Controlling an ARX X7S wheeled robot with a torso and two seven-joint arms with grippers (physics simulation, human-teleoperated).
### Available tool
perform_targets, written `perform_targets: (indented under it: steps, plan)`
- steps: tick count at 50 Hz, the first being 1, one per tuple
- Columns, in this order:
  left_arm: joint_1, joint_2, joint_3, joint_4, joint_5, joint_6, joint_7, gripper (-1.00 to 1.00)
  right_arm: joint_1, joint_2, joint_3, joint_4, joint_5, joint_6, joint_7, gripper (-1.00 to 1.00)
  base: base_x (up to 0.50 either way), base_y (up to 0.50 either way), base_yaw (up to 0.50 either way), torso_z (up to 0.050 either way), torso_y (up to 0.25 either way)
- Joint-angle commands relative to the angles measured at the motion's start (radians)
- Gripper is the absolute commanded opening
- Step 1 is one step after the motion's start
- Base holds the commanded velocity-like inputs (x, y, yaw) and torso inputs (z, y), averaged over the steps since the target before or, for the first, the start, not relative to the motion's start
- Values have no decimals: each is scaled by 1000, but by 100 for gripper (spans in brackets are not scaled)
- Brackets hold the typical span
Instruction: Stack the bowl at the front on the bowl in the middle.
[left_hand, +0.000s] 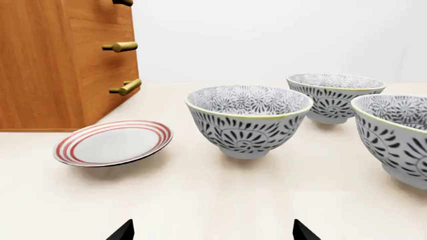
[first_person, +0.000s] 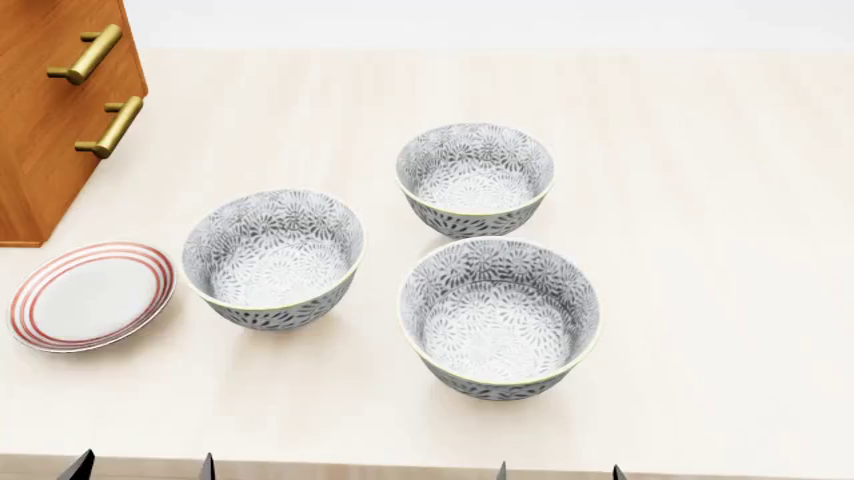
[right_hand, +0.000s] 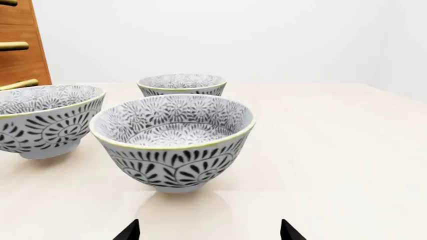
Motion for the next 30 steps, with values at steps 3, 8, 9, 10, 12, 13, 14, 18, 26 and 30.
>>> perform_targets:
  steps: [3, 8, 9, 10, 12, 13, 14, 18, 26, 30]
  plan:
    - [0, -22, 26, 0, -22, 1, -26, 100, 0, 22, -27, -3, 21, 3, 31, 100, 0, 0, 0, 0, 0]
    - [3, -37, 45, 3, -35, 5, -44, 100, -2, 36, -45, -8, 30, 5, 56, 100, 0, 0, 0, 0, 0]
    - [3, -40, 48, 4, -38, 4, -46, 100, -1, 38, -47, -6, 34, 5, 59, 100, 0, 0, 0, 0, 0]
    - [3, -42, 50, 6, -40, 3, -49, 100, 1, 40, -51, -6, 35, 6, 62, 100, 0, 0, 0, 0, 0]
    - [3, -47, 56, 6, -51, -2, -46, 100, 1, 44, -56, -8, 38, 7, 68, 100, 0, 0, 0, 0, 0]
    - [3, -50, 62, 10, -47, -14, -51, 100, 1, 46, -59, -8, 40, 8, 71, 100, 0, 0, 0, 0, 0]
    - [7, -50, 65, 13, -47, -11, -55, 100, 2, 48, -62, -9, 41, 10, 72, 100, 0, 0, 0, 0, 0]
    - [16, -59, 77, 45, -56, -55, -61, 100, 2, 55, -71, -11, 46, 13, 82, 100, 0, 0, 0, 0, 0]
    - [25, -59, 62, 138, -104, -134, -103, 100, 6, 66, -75, -53, 104, 80, 77, 100, 0, 0, 0, 0, 0]
    - [7, -70, 77, 292, -95, -302, -139, 100, 24, 84, -72, -179, 144, 222, 82, 100, 0, 0, 0, 0, 0]
